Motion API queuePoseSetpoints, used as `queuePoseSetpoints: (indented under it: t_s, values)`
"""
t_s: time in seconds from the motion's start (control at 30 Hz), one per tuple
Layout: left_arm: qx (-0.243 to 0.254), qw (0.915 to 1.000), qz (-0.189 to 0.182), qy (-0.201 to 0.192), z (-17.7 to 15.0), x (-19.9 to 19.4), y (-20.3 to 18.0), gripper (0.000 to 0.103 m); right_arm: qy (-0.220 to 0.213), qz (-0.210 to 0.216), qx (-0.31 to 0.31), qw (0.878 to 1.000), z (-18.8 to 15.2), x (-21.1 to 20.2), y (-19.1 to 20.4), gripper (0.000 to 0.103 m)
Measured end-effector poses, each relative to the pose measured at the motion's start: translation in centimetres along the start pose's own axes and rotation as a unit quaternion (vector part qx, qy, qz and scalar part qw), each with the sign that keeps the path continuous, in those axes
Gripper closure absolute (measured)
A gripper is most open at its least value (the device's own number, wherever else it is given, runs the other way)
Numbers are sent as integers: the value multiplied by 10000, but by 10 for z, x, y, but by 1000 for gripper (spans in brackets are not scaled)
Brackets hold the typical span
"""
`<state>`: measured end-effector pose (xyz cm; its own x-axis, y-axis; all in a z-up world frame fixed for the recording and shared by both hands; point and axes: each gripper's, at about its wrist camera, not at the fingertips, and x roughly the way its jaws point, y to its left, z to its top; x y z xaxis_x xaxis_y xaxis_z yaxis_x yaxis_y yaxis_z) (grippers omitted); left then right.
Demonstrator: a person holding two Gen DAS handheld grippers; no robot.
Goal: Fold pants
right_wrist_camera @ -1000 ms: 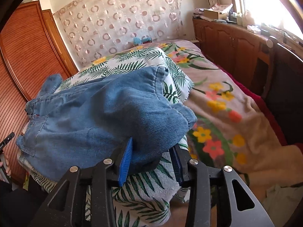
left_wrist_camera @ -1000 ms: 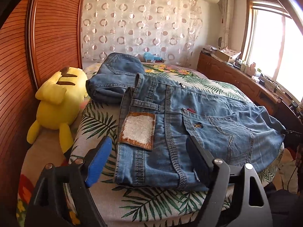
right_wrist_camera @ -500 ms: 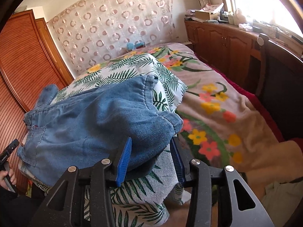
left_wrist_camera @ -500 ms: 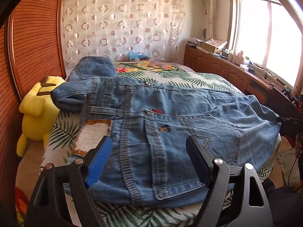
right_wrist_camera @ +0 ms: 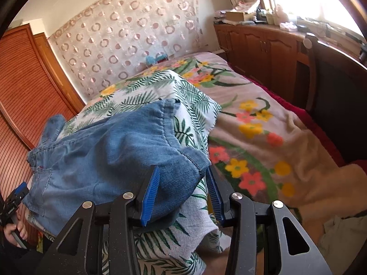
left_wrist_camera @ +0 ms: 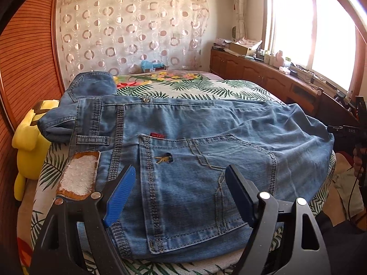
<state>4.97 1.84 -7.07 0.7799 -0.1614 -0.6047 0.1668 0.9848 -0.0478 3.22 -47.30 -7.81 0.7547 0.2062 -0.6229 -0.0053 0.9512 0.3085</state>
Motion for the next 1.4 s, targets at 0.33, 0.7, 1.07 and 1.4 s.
queuePoseSetpoints:
  t_s: [0.33, 0.7, 1.07, 1.4]
  values:
    - [8, 10000, -24, 25, 0, 1, -5, 22, 96, 222, 112, 9996, -2, 3, -2, 60]
    - [-102, 9999, -37, 5, -1, 0, -2, 22, -457, 527, -588, 9958, 14, -26, 45, 99]
    - [-277, 9995, 46, -140, 1, -13, 12, 22, -859, 1536, -1937, 9652, 47, -47, 172, 99]
    - [-496, 9985, 93, -227, 1, -24, 31, 22, -289, 2156, -2813, 9346, 35, -12, 269, 99]
